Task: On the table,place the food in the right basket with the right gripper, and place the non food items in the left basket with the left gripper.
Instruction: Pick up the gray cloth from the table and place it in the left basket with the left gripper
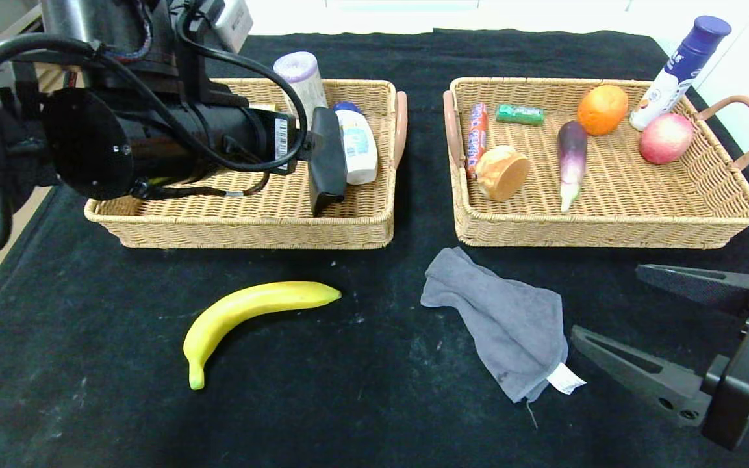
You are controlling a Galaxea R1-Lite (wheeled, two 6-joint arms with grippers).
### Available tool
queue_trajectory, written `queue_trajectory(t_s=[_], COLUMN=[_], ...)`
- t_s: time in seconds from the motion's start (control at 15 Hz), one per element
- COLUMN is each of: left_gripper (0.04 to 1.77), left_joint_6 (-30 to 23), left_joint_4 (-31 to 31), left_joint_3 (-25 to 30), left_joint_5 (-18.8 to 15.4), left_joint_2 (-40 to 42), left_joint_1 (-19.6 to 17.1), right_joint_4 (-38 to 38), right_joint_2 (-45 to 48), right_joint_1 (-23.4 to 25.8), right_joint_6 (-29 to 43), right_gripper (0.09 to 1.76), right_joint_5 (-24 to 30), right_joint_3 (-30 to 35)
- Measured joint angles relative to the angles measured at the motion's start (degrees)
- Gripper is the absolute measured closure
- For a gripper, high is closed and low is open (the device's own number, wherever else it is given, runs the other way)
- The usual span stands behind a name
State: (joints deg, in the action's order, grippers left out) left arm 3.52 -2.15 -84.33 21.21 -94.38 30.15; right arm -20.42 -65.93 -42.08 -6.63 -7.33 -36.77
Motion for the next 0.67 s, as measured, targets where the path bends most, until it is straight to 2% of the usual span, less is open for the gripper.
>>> queue_trajectory(t_s=[0.67], left_gripper=[0.11], left_joint_6=[-0.3], left_joint_4=[-0.16], left_joint_3=[9.2], left_joint_5=[0.65], left_joint_2=[6.18], left_joint_1=[12.82], right_joint_4=[0.06], right_joint_2=[2.39], right_joint_1=[0.05], right_joint_6=[-0.67], right_gripper=[0.14], right_joint_5=[0.06], right_joint_3=[-0.66])
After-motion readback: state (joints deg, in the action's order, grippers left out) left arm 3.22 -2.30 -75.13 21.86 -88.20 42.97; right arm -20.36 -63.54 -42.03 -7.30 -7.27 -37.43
